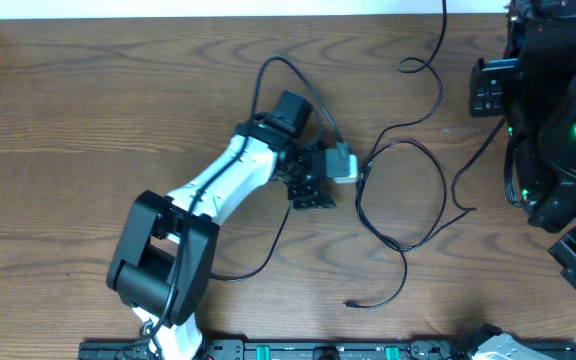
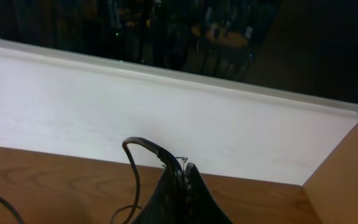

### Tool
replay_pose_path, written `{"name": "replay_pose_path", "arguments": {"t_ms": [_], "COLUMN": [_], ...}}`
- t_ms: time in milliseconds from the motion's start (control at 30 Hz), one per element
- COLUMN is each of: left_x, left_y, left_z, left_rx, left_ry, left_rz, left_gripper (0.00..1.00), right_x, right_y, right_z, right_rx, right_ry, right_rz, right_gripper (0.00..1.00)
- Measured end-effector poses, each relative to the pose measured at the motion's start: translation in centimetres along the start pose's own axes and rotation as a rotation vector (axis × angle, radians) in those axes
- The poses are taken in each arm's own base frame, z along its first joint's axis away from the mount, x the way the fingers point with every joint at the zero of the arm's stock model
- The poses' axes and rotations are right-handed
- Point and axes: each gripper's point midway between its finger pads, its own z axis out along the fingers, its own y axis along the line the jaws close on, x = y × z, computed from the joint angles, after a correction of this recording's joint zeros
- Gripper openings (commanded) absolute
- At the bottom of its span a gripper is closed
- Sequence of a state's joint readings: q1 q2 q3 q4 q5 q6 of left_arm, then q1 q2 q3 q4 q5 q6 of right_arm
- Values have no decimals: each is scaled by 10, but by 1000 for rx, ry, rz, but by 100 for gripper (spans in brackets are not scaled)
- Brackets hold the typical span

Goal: Untangle cables

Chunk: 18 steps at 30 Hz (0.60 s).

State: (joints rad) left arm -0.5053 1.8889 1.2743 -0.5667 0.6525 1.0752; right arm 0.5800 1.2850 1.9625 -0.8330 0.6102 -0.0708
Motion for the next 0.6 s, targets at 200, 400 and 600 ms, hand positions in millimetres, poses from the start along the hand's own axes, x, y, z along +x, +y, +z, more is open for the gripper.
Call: {"name": "replay_pose_path", "arguments": {"t_ms": [200,400,600], "left_x": [-11,-8,20], "left_y": [-3,1,7], "left_z": [6,13,47], "left_rx": [-1,-2,29], "left_ry": [-13,-13,32], "left_rz": [43,43,-5], "left_gripper": [75,75,75], "right_x": [1,4,7], "right_y": [0,1,1], "right_z": [1,1,0], "right_rx": [0,-1,-2], "right_ry": [5,17,28], "right_rz": [-4,-12,-20], "right_gripper": [1,1,1]}}
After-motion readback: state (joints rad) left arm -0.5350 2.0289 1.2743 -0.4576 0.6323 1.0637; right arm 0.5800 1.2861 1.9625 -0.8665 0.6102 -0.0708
